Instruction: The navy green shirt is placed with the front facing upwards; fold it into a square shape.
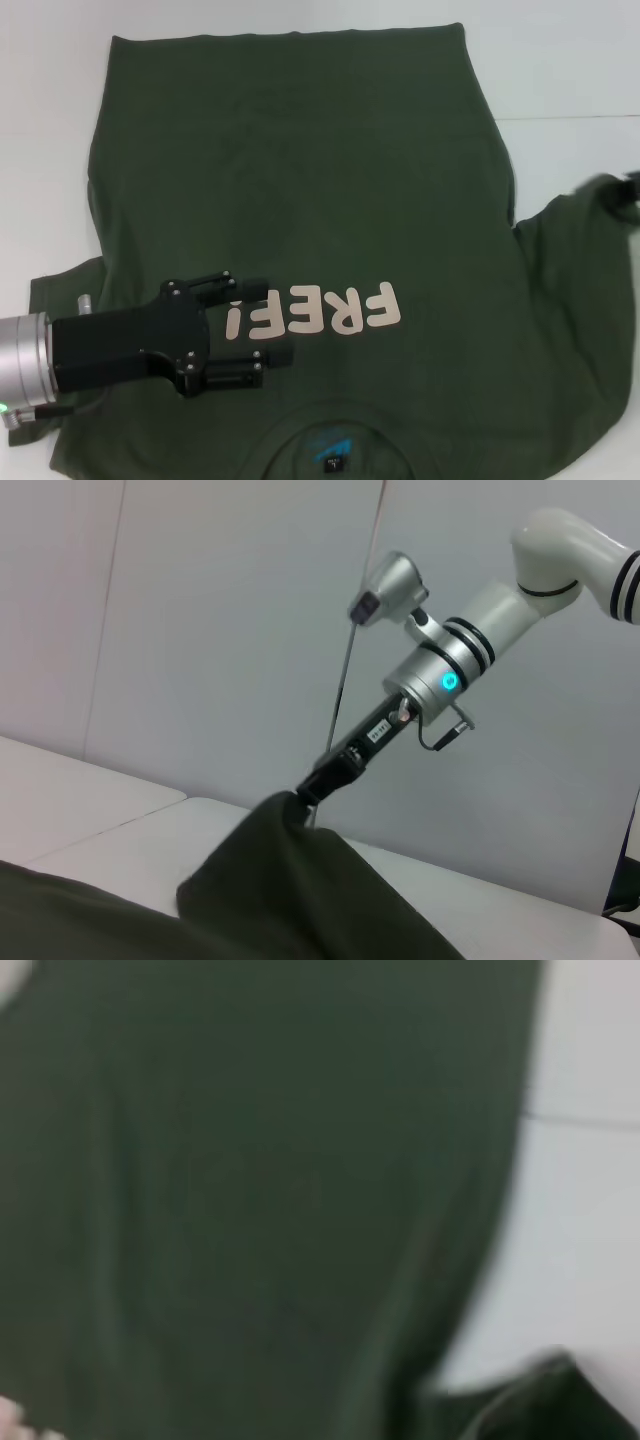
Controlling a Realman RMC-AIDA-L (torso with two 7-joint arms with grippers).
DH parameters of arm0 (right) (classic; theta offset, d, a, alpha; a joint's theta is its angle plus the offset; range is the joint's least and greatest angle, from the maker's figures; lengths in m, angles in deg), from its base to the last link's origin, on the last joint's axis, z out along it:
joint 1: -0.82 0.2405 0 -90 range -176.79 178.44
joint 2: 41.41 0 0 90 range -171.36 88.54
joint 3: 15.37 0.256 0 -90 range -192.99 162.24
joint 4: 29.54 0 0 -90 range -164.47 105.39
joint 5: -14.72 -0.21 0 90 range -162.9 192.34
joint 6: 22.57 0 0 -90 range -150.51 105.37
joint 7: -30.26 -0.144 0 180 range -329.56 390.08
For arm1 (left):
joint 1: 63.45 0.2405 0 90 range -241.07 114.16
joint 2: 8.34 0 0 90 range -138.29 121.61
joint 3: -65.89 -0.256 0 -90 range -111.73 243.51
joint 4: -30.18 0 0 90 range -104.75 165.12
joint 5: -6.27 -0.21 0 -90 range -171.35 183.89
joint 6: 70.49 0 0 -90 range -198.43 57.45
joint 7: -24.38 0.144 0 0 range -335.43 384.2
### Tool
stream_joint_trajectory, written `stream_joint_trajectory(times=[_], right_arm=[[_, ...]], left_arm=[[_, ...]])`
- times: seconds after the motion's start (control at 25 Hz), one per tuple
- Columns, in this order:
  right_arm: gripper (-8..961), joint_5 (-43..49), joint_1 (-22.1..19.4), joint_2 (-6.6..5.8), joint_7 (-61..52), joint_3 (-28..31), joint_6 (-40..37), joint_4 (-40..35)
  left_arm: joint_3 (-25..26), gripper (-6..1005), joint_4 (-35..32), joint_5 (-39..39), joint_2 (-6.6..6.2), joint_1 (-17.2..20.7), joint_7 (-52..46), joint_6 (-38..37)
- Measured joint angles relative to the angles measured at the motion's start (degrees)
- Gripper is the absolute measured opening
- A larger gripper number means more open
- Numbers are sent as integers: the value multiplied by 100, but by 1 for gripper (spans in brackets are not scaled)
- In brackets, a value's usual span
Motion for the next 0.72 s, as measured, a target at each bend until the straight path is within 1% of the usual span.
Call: stream_joint_trajectory(times=[0.08,0.16,0.32,0.4,0.48,0.72], right_arm=[[1,-255,39,116,212,-15,-4,-38],[2,-396,116,272,431,-51,-19,-40],[2,-443,221,557,738,-250,-22,-29],[2,-463,241,662,875,-400,-7,-13],[1,-556,248,708,972,-537,32,52],[1,-963,247,704,1205,-687,227,473]], left_arm=[[1,834,3,0,-1,0,0,0],[0,834,7,0,-1,0,0,-1],[1,834,10,0,-1,2,0,0],[0,834,9,0,-1,2,0,0],[1,834,10,-1,-1,3,0,2],[1,834,9,-3,-1,3,10,12]])
